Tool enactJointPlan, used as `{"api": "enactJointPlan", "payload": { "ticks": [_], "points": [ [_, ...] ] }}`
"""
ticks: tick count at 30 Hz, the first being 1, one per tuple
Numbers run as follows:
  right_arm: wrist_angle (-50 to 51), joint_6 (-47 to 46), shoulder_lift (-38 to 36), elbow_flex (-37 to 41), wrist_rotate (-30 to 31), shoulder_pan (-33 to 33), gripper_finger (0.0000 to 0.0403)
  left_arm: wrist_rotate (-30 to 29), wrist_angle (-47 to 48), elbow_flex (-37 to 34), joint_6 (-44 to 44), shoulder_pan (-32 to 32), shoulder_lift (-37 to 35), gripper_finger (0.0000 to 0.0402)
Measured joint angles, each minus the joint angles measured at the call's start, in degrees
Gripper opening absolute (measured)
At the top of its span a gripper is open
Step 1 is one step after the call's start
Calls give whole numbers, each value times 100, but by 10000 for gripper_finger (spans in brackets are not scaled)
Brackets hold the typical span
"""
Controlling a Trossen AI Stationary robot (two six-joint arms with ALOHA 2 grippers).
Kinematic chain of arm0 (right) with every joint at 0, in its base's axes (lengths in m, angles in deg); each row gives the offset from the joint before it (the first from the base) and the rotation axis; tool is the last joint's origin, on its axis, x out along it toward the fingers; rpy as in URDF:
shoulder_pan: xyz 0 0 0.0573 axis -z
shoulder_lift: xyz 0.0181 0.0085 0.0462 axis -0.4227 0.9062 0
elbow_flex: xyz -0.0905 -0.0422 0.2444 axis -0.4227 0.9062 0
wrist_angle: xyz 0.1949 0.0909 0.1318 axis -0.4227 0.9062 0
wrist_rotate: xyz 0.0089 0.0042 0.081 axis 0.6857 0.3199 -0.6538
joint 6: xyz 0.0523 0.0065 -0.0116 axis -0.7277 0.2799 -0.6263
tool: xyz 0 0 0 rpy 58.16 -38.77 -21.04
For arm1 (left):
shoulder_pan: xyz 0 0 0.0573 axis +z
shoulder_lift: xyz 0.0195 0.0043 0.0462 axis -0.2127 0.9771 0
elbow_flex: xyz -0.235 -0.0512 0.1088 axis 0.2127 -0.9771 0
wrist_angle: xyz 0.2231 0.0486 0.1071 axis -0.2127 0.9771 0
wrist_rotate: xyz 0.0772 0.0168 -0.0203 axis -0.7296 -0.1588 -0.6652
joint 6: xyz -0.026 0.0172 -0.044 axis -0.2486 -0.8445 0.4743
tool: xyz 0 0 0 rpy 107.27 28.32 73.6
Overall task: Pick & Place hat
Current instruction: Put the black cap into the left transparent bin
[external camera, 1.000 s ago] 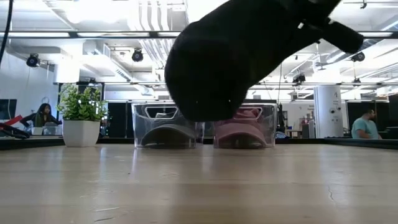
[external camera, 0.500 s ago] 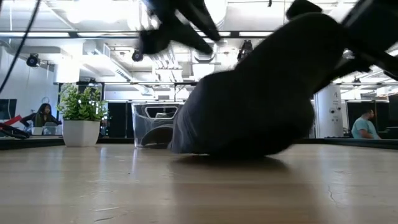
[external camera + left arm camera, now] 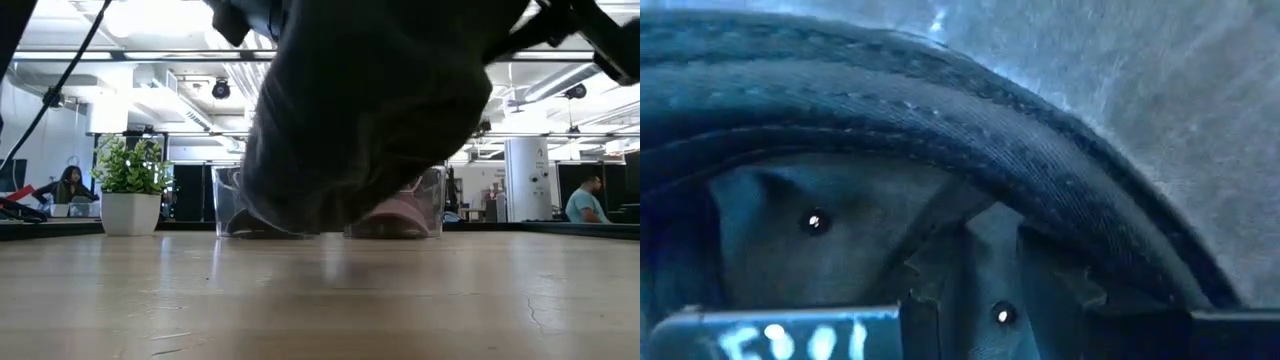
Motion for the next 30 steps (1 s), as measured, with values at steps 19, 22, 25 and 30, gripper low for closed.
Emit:
{"api": "enactJointPlan", "payload": {
  "ticks": [19,22,25,30],
  "points": [
    [-145,-549,-182,590,439,0,13,-3267,4409,171,-103,-305,-2367,97],
    [-228,-531,-188,599,442,0,13,-3313,5143,-86,735,-369,-2424,97],
    [-393,-373,-197,599,459,0,13,-3121,5159,-541,1443,-376,-2408,97],
    [-426,-227,-197,601,494,0,13,-2909,4707,-1361,2785,-345,-2370,97]
  ]
}}
